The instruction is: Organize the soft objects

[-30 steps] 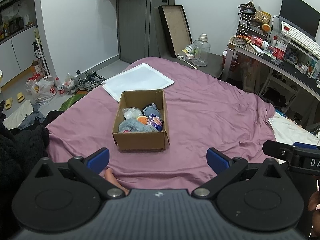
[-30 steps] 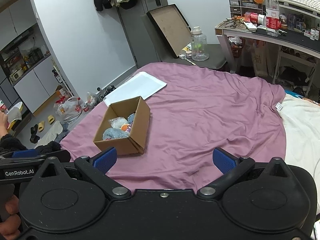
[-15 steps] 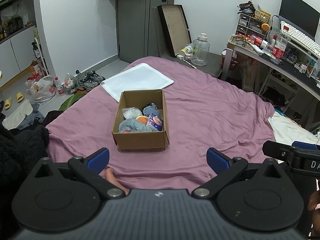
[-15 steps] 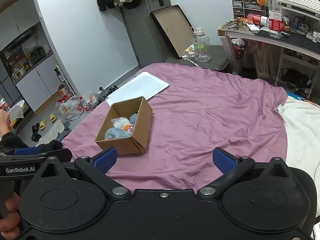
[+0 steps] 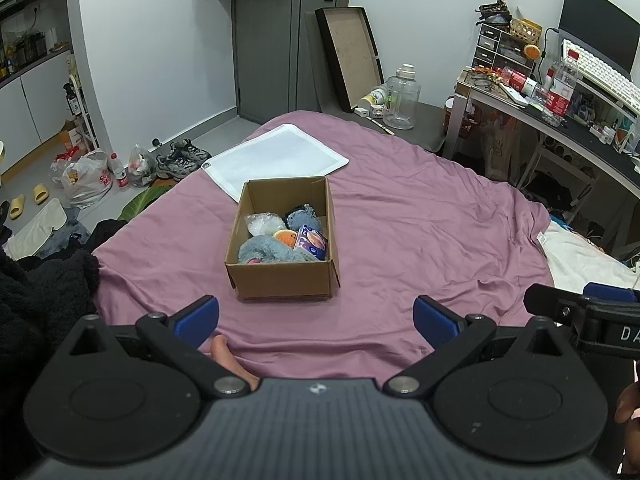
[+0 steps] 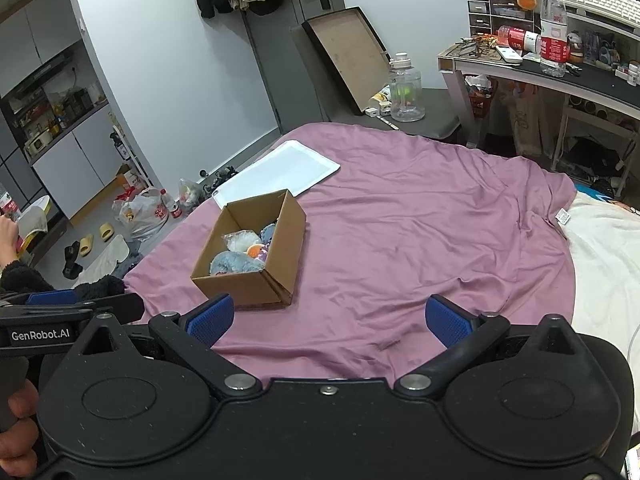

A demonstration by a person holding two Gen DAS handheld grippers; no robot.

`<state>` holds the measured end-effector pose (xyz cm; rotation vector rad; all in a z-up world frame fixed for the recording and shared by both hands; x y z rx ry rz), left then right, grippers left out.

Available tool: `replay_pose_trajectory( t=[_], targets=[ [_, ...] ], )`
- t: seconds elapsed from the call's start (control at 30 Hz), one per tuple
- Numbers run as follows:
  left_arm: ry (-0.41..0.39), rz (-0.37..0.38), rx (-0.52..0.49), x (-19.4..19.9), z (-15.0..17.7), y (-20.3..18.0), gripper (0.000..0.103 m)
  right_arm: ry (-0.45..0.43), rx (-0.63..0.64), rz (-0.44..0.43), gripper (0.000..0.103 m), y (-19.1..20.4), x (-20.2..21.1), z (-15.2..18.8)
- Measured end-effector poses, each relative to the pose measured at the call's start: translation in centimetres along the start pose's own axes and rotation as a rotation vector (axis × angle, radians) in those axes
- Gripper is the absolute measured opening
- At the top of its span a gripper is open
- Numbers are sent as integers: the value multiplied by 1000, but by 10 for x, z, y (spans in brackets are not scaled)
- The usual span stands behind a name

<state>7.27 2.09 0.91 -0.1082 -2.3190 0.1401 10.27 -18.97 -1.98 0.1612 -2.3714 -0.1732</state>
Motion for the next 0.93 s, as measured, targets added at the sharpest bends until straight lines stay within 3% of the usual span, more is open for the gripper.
replay_pose_trajectory(
  t=[0.93],
  targets=[
    [23, 22, 9, -18, 14, 1, 102, 22, 5, -8, 103, 3, -12, 10]
  ],
)
Point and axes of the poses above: each gripper's, at about its wrist camera, not at the fingertips, and x roughly against the way its jaws point, y to its left, z to its underside, the point moved 5 cm from there along -x, roughly the way its jaws point, and after that the axes turned 7 degrees about z, right-handed, at the moved point
